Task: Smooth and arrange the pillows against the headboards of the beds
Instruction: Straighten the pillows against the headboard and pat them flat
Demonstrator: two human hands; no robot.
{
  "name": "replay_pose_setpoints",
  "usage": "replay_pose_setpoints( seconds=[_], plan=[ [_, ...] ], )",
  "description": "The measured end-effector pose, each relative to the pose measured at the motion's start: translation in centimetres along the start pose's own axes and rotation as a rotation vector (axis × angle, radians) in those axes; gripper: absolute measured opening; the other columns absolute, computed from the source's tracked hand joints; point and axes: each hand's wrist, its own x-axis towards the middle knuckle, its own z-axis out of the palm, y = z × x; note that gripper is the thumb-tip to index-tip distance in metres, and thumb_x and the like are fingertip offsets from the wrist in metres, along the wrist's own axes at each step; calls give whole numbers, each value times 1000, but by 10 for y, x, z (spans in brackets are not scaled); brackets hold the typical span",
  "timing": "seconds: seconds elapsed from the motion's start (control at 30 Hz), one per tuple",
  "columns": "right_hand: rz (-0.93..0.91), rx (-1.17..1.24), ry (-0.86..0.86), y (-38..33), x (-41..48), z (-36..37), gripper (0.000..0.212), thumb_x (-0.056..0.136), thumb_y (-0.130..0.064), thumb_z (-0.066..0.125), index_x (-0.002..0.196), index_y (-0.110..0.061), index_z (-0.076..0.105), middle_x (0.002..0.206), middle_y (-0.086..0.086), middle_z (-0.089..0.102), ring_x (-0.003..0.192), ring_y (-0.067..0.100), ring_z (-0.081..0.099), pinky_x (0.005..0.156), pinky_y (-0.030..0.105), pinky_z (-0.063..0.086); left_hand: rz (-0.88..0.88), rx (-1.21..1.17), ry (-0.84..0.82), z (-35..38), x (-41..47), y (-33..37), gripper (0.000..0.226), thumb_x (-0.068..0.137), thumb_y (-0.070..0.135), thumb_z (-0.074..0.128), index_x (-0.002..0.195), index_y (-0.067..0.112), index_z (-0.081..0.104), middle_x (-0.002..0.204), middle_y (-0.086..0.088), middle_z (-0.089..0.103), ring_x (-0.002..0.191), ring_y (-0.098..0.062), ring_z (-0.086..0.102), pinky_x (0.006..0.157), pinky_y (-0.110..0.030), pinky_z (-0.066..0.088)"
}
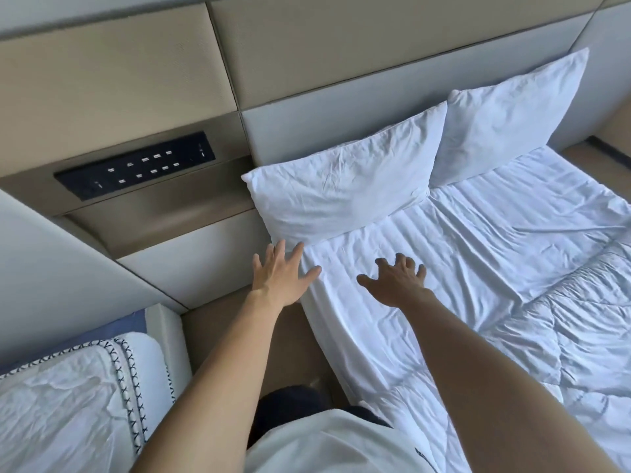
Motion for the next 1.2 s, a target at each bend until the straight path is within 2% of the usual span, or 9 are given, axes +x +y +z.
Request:
replay_pose_setpoints(
  seconds=[0.13,0.33,0.53,0.7,0.77,0.9,1.03,1.2],
  plan=[
    [-16,-52,26,-4,54,-32,76,86,-74,39,143,-24,44,152,17,31,143,36,23,117,58,8,7,9,-21,-25,55,4,80,90,77,22,157,33,10,166,-11,4,151,-32,5,119,-60,5],
    [-18,-87,70,-17,130,-76,77,86,-75,38,145,-25,42,152,17,31,142,36,24,117,58,9,41,47,-9,-45,142,-1,80,90,77,21,156,34,11,165,-11,5,152,-34,4,119,-59,10],
    [24,-97,72,-25,221,-114,74,87,-71,42,144,-23,42,152,17,30,142,36,23,117,58,10,66,53,-14,-65,239,-3,75,93,72,23,156,34,10,166,-9,5,152,-32,3,119,-59,5],
    [19,-108,72,-36,323,-153,72,90,-60,48,149,-23,31,157,16,22,146,36,18,118,58,9,110,77,-31,-82,315,-7,70,98,63,29,157,31,10,165,-9,10,150,-31,13,120,-57,11],
    [-25,-84,120,-38,364,-170,72,92,-53,51,152,-24,24,160,15,18,147,35,15,118,57,10,124,69,-46,-87,342,-10,69,98,60,34,157,30,11,164,-8,16,148,-29,20,119,-53,20],
    [-102,-135,158,-31,424,-191,73,93,-49,52,154,-27,19,164,15,9,151,34,5,120,56,10,128,22,-78,-86,379,-16,69,98,54,42,156,24,21,154,-4,37,137,-25,41,108,-44,39],
    [-160,-232,92,-10,459,-200,67,93,-49,54,152,-31,29,165,14,8,152,31,2,121,59,5,101,-5,-133,-79,390,-14,54,97,55,44,144,26,43,138,1,54,123,-22,55,96,-38,49],
    [-327,-371,33,44,498,-218,56,97,-59,41,148,-37,37,157,6,32,148,27,19,121,58,1,93,-58,-75,-71,382,-15,48,91,55,58,133,33,57,131,14,60,116,-12,60,88,-30,51]
  ],
)
